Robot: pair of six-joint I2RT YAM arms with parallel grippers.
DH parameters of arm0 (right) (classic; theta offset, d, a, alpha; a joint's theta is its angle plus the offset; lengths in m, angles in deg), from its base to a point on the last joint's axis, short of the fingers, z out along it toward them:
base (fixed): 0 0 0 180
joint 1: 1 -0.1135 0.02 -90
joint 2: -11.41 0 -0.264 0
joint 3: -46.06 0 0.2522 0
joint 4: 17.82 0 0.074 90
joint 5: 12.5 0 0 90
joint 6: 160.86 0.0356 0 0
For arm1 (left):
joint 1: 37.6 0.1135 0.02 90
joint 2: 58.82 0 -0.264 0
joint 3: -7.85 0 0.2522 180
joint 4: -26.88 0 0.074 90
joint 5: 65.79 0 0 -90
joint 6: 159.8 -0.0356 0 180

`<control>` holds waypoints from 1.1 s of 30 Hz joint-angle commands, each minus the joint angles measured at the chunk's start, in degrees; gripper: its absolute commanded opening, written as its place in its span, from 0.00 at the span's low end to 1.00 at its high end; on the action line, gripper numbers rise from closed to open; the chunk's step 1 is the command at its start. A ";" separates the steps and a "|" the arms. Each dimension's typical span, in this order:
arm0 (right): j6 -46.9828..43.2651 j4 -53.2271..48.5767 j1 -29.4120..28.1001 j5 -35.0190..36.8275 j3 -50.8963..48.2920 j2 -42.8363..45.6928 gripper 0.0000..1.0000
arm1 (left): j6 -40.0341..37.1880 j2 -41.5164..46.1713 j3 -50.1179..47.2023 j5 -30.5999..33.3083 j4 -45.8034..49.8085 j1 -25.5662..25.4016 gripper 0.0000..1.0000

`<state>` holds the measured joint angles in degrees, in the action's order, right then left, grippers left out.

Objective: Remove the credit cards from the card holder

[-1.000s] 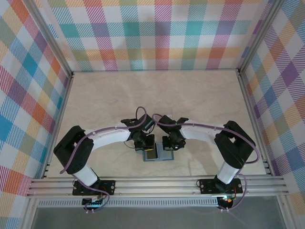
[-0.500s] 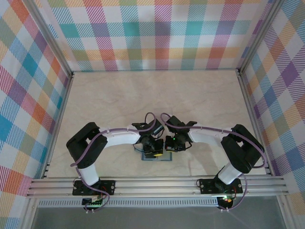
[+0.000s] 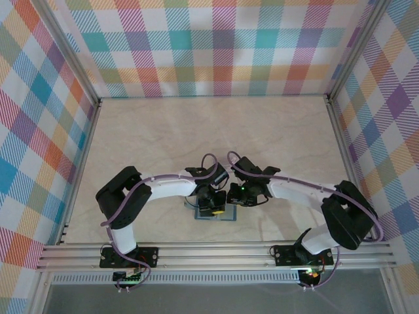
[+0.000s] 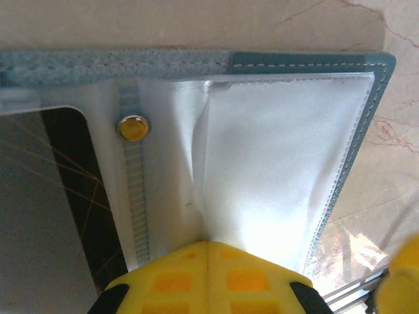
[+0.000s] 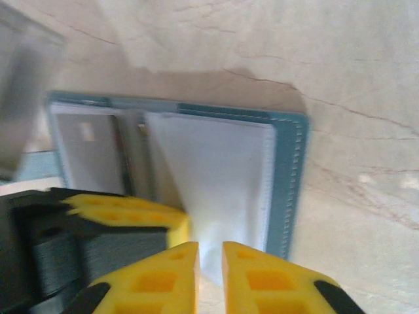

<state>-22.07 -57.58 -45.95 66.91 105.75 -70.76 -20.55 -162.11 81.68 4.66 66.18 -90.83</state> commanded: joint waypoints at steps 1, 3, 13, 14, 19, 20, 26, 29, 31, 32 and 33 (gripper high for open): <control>4.44 6.74 0.37 -4.84 -2.83 0.53 0.13 | -0.67 -0.69 -0.53 3.60 1.94 -1.35 0.02; 5.07 8.21 0.54 -5.67 -3.20 -0.88 0.10 | -0.75 0.20 -0.36 3.77 2.06 -1.36 0.02; 7.81 17.64 2.15 -10.29 -7.72 -5.64 0.09 | -0.65 6.33 0.13 5.29 3.74 -1.35 0.03; 7.81 18.02 2.15 -10.58 -7.70 -5.92 0.09 | -0.65 7.04 0.22 5.69 4.07 -1.39 0.03; 7.84 18.71 2.15 -11.47 -7.49 -5.42 0.12 | -0.92 10.86 -0.49 7.83 6.36 -0.76 0.03; 7.82 18.74 2.15 -11.71 -7.30 -5.24 0.12 | -0.92 11.73 -0.92 8.07 6.58 -0.38 0.03; 7.41 18.85 2.12 -13.39 -5.81 -5.47 0.17 | -1.49 16.60 -4.50 8.53 7.58 2.58 0.03; 7.02 18.90 1.98 -14.86 -4.53 -6.62 0.18 | -1.95 18.06 -6.74 7.44 7.53 4.59 0.03; 6.84 18.49 1.75 -14.89 -3.78 -6.82 0.18 | -2.30 18.55 -8.21 6.37 6.87 5.74 0.03; 6.84 18.19 1.72 -14.90 -3.45 -6.90 0.18 | -2.56 18.50 -8.85 5.80 6.57 6.38 0.03; 6.80 17.76 1.67 -14.77 -3.00 -6.93 0.18 | -2.88 18.34 -9.36 5.14 6.09 6.82 0.04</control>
<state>-14.70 -39.85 -44.09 53.71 100.81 -77.08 -21.73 -144.69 74.07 11.52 71.40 -85.36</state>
